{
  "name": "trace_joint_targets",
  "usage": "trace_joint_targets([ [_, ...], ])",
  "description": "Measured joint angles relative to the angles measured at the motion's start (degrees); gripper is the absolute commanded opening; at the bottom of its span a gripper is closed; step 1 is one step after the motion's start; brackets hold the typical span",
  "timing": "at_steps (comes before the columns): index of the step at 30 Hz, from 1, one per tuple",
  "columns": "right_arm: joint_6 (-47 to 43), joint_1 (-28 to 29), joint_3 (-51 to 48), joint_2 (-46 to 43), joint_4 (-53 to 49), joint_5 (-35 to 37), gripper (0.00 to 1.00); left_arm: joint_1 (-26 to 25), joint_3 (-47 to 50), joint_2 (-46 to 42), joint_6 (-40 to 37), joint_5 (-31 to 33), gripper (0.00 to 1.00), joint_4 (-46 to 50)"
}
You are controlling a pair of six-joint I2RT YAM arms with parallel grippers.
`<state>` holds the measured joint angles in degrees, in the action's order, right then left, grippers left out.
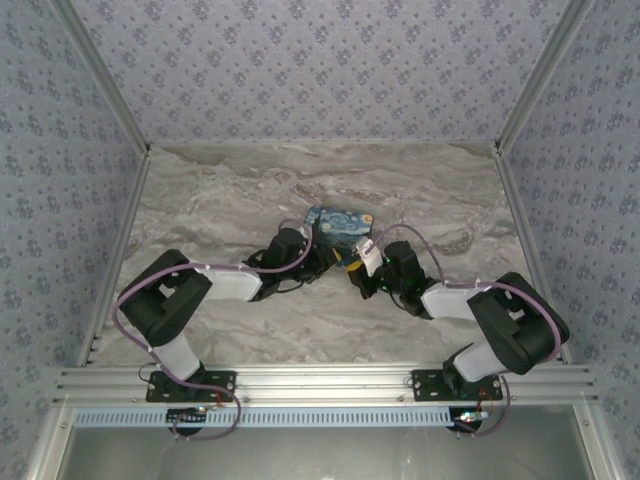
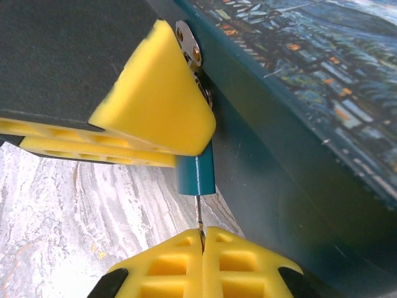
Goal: Unlock a padlock with a key
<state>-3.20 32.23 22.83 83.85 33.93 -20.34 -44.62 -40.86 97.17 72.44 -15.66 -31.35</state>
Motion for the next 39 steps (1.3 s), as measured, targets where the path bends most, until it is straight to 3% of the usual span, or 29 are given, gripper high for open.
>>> trace_joint_targets([
  [14,6.2,-2.2,2.8,4.5,0.8,-6.8,0.00,0.5,0.5,0.0,-0.4,0.0,0.19,0.1],
  [24,7.9,-1.9,2.9,4.7,2.5,-6.7,0.00,0.5,0.5,0.0,-0.4,-0.2,0.19,-0.3],
  [30,13.6,-0.2,2.9,4.7,2.7,-3.5,0.00,0.5,0.5,0.1,-1.0,0.6,0.31,-0.3],
  [39,23.5,2.8,0.3,3.6,1.3,1.4,0.00,0.5,1.2,0.3,-1.5,0.7,0.56,-0.1],
])
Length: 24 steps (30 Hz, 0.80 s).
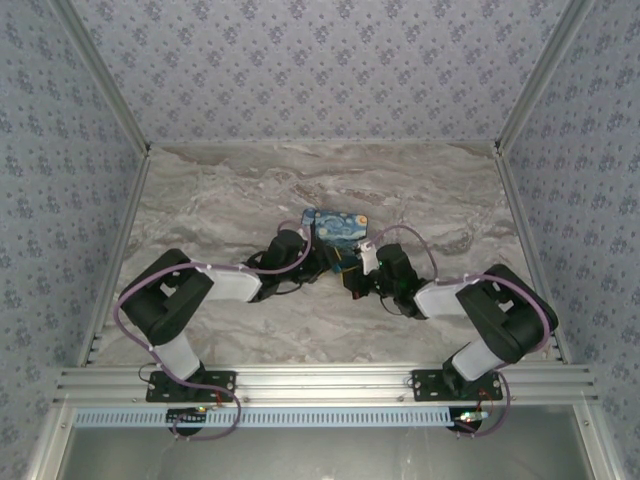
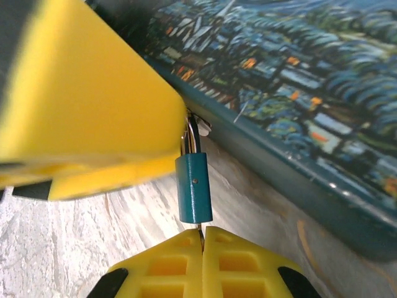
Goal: Unlock a padlock with a key
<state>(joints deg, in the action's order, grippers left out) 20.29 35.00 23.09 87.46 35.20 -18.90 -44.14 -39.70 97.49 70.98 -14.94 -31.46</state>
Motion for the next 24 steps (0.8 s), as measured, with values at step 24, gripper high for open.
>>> trace_joint_targets([
  [24,22.0,-0.1,1.1,-3.7,-5.7,-3.1,0.00,-2.3,6.3,-3.1,5.5,3.3,0.54,-4.9],
])
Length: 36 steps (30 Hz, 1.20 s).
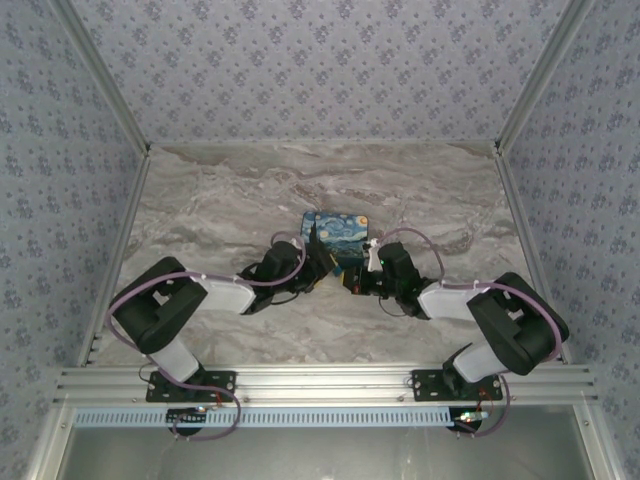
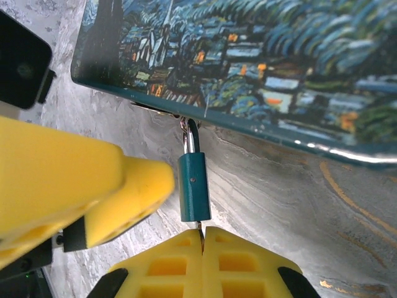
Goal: Unlock a padlock with a key
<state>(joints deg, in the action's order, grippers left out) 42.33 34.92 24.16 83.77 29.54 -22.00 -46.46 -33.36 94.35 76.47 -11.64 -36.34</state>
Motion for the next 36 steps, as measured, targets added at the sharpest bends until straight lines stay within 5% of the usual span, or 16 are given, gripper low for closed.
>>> trace_joint_targets([
  [24,5.4,0.5,0.6,0.0,-1.4,0.2,0.00,-1.2,0.1,9.1,7.7,0.7,0.38,-13.4],
  [36,7.1,0.3,0.6,0.0,-1.5,1.2,0.00,-1.6,0.1,12.0,10.1,1.2,0.10,-19.1],
])
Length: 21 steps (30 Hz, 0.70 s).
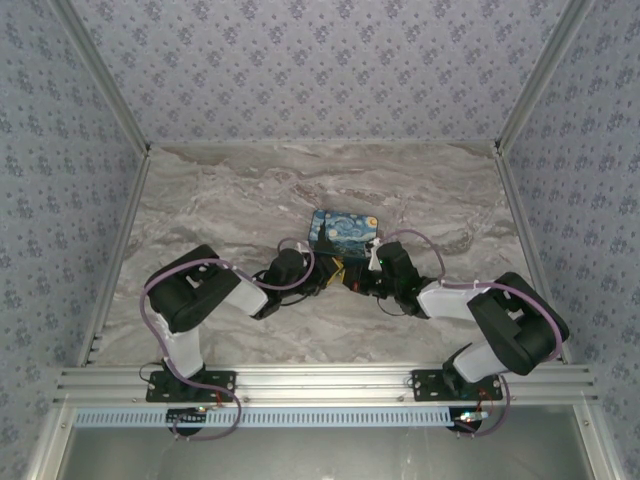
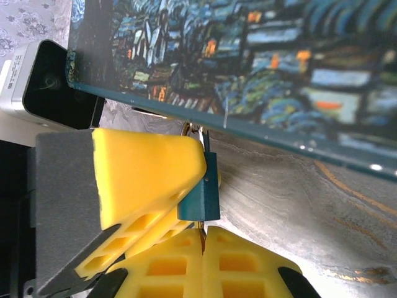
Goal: Unlock a padlock with a key
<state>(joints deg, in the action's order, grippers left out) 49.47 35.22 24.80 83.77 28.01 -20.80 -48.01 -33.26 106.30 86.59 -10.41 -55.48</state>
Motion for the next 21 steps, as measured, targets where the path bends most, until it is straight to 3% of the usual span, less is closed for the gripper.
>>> trace_joint_targets([
  [2,0.2,-0.1,0.0,0.0,0.0,0.0,0.00,0.0,0.0,0.0,0.1,0.2,0.06,0.0],
  [7,-1.2,-0.3,0.0,-1.8,-2.3,0.4,0.30,-0.3,0.0,-0.2,0.0,0.1,0.00,-0.1],
  [10,-3.5,-0.4,0.0,-4.7,-4.7,1.3,0.40,-0.4,0.0,-0.9,-0.2,0.2,0.00,0.9],
  [15,-8.6,-0.5,-0.1,-10.8,-9.3,3.7,0.51,-0.4,0.0,-2.3,-0.6,0.2,0.00,3.3],
  [21,-20.7,2.0,-0.3,-21.9,-16.4,10.3,0.58,-0.2,-0.3,-4.6,-0.5,0.0,0.00,7.5],
])
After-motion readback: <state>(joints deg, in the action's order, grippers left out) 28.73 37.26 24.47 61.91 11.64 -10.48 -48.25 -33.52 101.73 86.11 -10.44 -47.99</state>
